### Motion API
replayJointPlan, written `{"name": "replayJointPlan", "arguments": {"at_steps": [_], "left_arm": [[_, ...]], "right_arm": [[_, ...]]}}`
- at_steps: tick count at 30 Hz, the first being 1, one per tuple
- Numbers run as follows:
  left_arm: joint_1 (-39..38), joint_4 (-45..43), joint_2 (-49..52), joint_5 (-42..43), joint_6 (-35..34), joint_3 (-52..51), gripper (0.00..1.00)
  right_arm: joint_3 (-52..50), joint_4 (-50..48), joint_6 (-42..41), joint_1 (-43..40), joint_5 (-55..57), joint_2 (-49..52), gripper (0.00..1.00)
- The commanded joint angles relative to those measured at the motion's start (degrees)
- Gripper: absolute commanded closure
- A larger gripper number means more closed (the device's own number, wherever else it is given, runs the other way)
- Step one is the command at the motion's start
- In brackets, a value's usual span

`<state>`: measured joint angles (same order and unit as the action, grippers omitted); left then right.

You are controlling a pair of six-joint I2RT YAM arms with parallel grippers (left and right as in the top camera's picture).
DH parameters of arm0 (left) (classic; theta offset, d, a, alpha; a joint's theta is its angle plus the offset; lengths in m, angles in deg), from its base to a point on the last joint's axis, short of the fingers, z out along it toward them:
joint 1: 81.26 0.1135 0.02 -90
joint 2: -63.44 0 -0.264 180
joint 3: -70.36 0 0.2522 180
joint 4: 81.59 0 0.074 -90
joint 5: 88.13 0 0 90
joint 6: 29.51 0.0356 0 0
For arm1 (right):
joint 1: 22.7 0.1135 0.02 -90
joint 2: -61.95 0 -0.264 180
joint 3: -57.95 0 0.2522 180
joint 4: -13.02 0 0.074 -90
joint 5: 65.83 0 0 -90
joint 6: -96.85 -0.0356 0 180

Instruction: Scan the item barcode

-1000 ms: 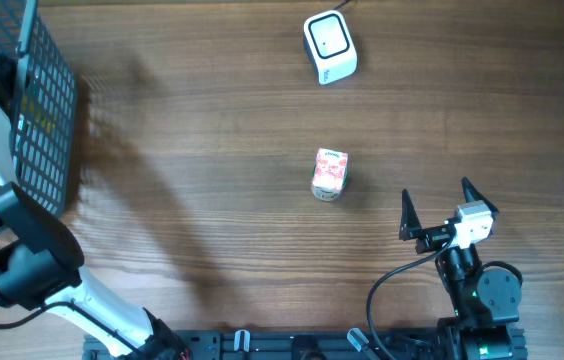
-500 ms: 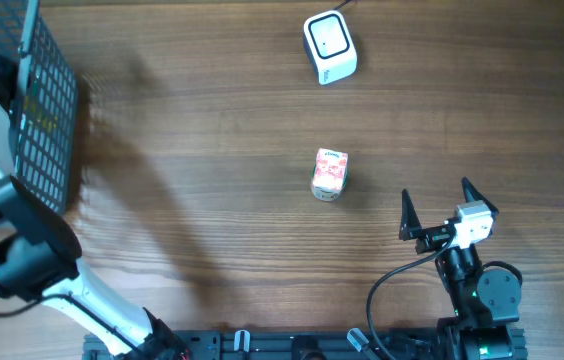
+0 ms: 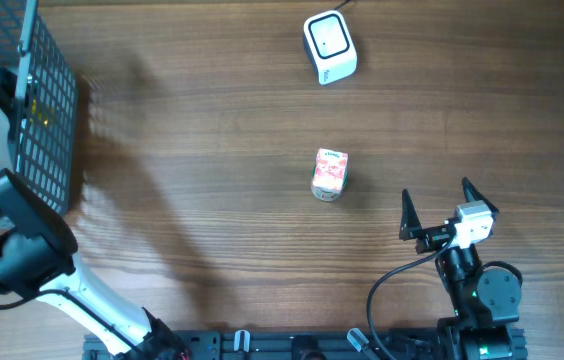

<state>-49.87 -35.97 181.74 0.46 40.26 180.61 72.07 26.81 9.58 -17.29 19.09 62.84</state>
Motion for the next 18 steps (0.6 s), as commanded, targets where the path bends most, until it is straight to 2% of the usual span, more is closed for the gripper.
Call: {"name": "replayJointPlan", "arguments": {"at_steps": [1, 18], "left_arm": [[1.97, -1.11, -0.85, -0.13, 0.39, -1.97, 0.62], [2.21, -3.54, -14.27, -2.21, 0.68, -1.97, 0.66]], "right_arm": [[-0.07, -0.17, 0.28, -0.17, 0.55, -0.35, 0.0], [-0.07, -0.17, 0.26, -0.17, 0.55, -0.35, 0.0]]}}
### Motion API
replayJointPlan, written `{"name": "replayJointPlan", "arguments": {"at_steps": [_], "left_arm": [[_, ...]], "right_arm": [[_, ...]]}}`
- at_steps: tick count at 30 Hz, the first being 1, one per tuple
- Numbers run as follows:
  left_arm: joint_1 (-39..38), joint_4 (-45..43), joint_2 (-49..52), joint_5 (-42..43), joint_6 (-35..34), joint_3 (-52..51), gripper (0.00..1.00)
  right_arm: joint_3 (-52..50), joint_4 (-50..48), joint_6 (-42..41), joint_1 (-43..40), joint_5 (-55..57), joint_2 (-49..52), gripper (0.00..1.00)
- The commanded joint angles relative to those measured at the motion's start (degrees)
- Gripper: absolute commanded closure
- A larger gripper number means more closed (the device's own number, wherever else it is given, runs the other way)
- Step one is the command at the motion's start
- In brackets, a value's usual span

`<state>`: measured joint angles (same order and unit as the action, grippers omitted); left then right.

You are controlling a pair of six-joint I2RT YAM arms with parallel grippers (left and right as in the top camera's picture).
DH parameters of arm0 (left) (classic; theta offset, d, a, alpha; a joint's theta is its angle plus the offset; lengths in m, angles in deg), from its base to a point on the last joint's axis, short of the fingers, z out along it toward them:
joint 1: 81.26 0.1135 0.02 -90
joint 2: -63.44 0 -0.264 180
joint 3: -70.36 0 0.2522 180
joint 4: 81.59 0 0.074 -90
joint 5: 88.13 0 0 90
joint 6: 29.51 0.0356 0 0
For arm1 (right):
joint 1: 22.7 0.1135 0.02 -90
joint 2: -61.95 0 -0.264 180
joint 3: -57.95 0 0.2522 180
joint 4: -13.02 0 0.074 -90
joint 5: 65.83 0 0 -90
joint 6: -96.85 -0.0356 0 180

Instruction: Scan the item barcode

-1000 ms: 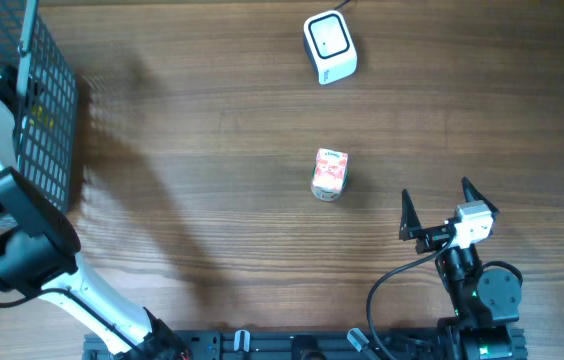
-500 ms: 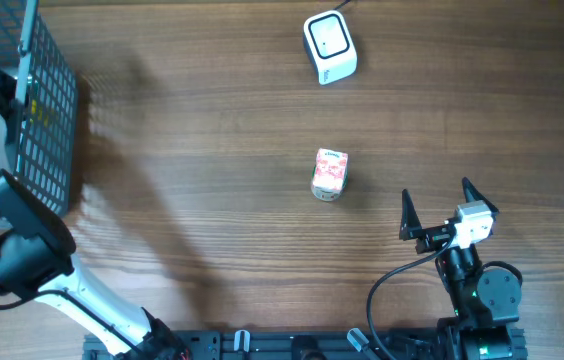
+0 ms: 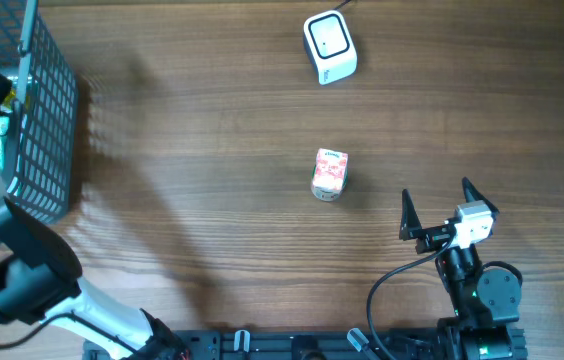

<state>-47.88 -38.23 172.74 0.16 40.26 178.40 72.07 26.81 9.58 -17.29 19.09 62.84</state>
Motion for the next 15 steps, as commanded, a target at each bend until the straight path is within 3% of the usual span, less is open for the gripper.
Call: {"name": "replayJointPlan", "arguments": {"at_steps": [1, 10, 15], "left_arm": [[0.22, -1.66, -6.14, -1.99, 1.25, 0.24, 0.66], [-0.2, -6.45, -21.68, -2.62, 5.68, 0.24, 0.62], [-4.81, -8.04, -31.21, -2.6, 9.75, 0.24, 0.62]], "right_arm": [[-0.07, -0.17, 0.28, -0.17, 0.55, -0.35, 0.0], [-0.07, -0.17, 0.28, -0.17, 0.55, -0.35, 0.0], [-0.07, -0.17, 0.28, -0.17, 0.55, -0.35, 0.01]]}}
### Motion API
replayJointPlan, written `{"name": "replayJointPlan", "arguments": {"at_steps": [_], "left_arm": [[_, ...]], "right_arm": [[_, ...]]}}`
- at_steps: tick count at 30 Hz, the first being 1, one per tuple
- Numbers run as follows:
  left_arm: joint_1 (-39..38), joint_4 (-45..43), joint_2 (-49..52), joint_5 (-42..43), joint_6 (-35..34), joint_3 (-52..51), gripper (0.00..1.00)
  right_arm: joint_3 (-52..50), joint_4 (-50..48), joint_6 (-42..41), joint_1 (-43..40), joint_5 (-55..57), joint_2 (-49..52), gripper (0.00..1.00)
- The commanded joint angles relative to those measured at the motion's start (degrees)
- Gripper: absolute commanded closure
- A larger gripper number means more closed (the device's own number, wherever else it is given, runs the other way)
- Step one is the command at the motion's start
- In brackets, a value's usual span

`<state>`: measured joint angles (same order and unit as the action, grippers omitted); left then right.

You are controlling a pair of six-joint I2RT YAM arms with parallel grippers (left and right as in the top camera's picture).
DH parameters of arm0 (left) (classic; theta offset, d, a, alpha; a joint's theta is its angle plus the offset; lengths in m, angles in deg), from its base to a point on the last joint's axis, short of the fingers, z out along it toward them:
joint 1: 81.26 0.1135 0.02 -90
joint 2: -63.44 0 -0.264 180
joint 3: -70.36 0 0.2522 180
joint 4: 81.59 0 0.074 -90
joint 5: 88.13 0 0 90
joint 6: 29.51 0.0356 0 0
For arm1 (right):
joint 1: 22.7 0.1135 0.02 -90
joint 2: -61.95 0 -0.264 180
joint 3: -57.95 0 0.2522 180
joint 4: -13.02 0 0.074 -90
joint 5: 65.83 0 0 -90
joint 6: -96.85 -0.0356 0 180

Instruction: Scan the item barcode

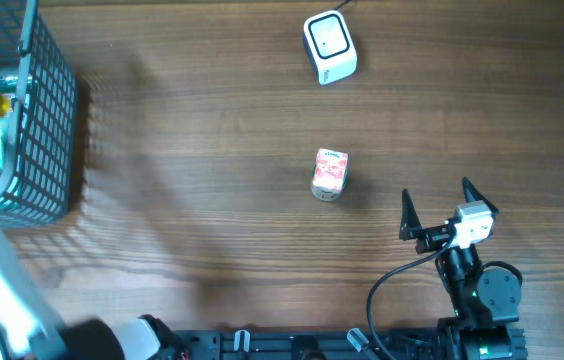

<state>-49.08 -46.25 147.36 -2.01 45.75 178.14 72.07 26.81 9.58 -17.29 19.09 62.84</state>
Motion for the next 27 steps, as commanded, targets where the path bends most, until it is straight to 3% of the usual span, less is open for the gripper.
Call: {"name": "replayJointPlan", "arguments": {"at_steps": [1, 7, 13, 21, 27], "left_arm": [[-4.94, 0.37, -7.19, -0.44, 4.31, 0.5, 0.62], [-15.5, 5.62, -12.15, -0.87, 5.57, 0.5, 0.61], [-21.86, 13.25, -11.58, -11.74, 5.55, 0.5, 0.58], [-16.74, 20.83, -8.98, -11.54, 5.11, 0.5, 0.49], [-6.36, 24.15, -7.19, -1.86, 0.61, 0.5, 0.37]], "right_arm": [[-0.07, -0.17, 0.28, -0.17, 0.55, -0.35, 0.0], [-0.07, -0.17, 0.28, -0.17, 0.55, -0.35, 0.0], [-0.07, -0.17, 0.28, -0.17, 0.55, -0.35, 0.0], [-0.07, -0.17, 0.28, -0.17, 0.55, -0.35, 0.0], [-0.07, -0.17, 0.26, -0.17, 0.55, -0.35, 0.0]]}}
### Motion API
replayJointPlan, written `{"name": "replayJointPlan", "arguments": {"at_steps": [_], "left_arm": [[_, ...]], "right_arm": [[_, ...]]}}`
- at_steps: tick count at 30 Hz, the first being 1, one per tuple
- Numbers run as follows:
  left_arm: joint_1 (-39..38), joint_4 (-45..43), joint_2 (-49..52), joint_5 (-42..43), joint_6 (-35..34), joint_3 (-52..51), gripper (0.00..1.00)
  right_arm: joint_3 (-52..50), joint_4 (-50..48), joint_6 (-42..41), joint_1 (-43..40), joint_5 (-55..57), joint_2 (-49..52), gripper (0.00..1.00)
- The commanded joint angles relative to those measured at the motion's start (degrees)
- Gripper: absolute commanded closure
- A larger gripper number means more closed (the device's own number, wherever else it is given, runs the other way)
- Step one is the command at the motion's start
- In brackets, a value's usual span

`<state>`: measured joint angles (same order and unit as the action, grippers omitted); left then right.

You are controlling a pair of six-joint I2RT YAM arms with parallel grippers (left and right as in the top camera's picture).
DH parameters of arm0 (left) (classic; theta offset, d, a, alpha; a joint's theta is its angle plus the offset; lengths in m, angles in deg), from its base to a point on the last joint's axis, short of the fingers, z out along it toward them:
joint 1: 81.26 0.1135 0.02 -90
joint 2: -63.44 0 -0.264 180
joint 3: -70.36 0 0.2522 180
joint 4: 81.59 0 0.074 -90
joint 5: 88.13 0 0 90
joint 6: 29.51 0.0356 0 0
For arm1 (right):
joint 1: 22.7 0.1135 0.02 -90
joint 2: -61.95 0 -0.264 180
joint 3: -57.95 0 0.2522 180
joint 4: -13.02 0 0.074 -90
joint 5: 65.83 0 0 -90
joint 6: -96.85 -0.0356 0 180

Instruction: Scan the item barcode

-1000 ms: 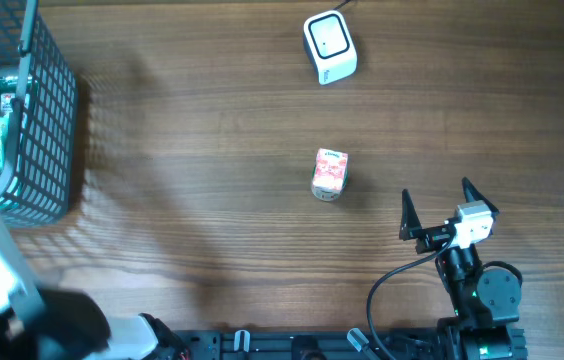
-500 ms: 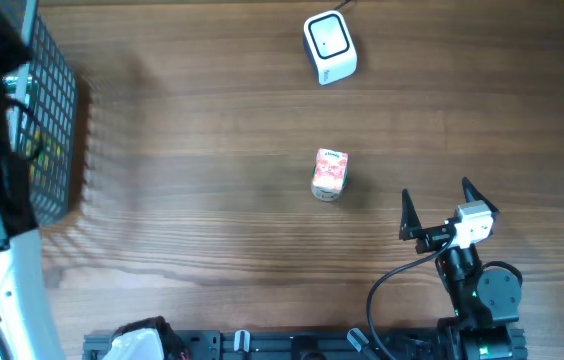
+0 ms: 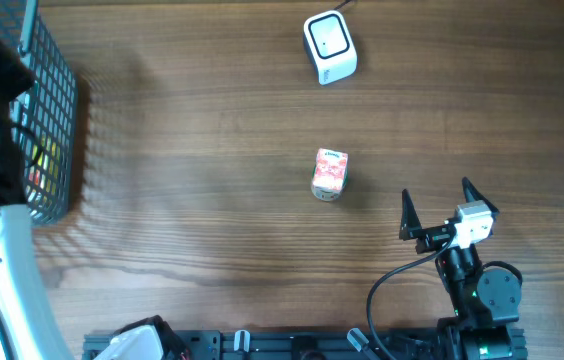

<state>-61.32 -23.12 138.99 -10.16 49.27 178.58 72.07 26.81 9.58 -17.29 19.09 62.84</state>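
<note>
A small carton [image 3: 330, 173] with a pink and red print lies near the middle of the wooden table. The white barcode scanner [image 3: 330, 46] stands at the far edge, well behind the carton. My right gripper [image 3: 436, 192] is open at the near right, a short way right of the carton, with nothing between its fingers. My left arm reaches over the wire basket at the left edge. Its black wrist covers the basket's inside, and its fingers are hidden.
The dark wire basket [image 3: 59, 120] stands at the far left. Yellow and red items [image 3: 40, 168] show through its mesh. A black rail [image 3: 262, 345] runs along the near table edge, and the right arm's base [image 3: 482, 300] and cable sit at the near right.
The left arm has shifted: only its white link lay along the left edge before, and its black wrist section now covers the basket. The carton, scanner and right gripper have not moved.
The left arm's black joint first lay near the basket's lower corner, then a little lower. Later only a white link showed and the basket's contents were visible. Now the black wrist hangs over the basket. The carton, scanner and open right gripper stayed in place throughout.
</note>
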Motion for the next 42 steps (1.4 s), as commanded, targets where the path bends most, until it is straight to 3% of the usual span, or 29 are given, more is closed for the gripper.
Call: {"name": "replayJointPlan", "arguments": {"at_steps": [1, 4, 14, 20, 26, 33, 34, 35, 36, 42], "left_arm": [[7.78, 1.22, 1.6, 8.24, -2.91, 0.07, 0.36], [13.64, 1.81, 3.45, 13.25, -0.79, 0.07, 0.12], [22.45, 2.32, 14.51, 15.23, 16.96, 0.07, 0.0], [23.12, 3.52, 20.76, 19.65, 25.05, 0.07, 0.0], [24.22, 4.28, 25.68, 27.32, 28.68, 0.07, 0.05], [25.33, 7.65, 31.82, 27.65, 32.81, 0.07, 0.07], [25.33, 8.13, 32.35, 27.65, 33.77, 0.07, 0.09], [25.33, 9.31, 33.35, 27.63, 36.68, 0.07, 0.25], [25.33, 9.6, 33.79, 27.45, 37.27, 0.07, 0.27], [25.33, 10.47, 36.74, 27.41, 41.33, 0.04, 0.26]], "right_arm": [[-0.07, -0.17, 0.26, -0.17, 0.55, -0.35, 0.0], [-0.07, -0.17, 0.26, -0.17, 0.55, -0.35, 0.0], [-0.07, -0.17, 0.28, -0.17, 0.55, -0.35, 0.0], [-0.07, -0.17, 0.28, -0.17, 0.55, -0.35, 0.0], [-0.07, -0.17, 0.28, -0.17, 0.55, -0.35, 0.0], [-0.07, -0.17, 0.28, -0.17, 0.55, -0.35, 0.0], [-0.07, -0.17, 0.28, -0.17, 0.55, -0.35, 0.0], [-0.07, -0.17, 0.28, -0.17, 0.55, -0.35, 0.0], [-0.07, -0.17, 0.26, -0.17, 0.55, -0.35, 0.0], [-0.07, -0.17, 0.28, -0.17, 0.55, -0.35, 0.0]]}}
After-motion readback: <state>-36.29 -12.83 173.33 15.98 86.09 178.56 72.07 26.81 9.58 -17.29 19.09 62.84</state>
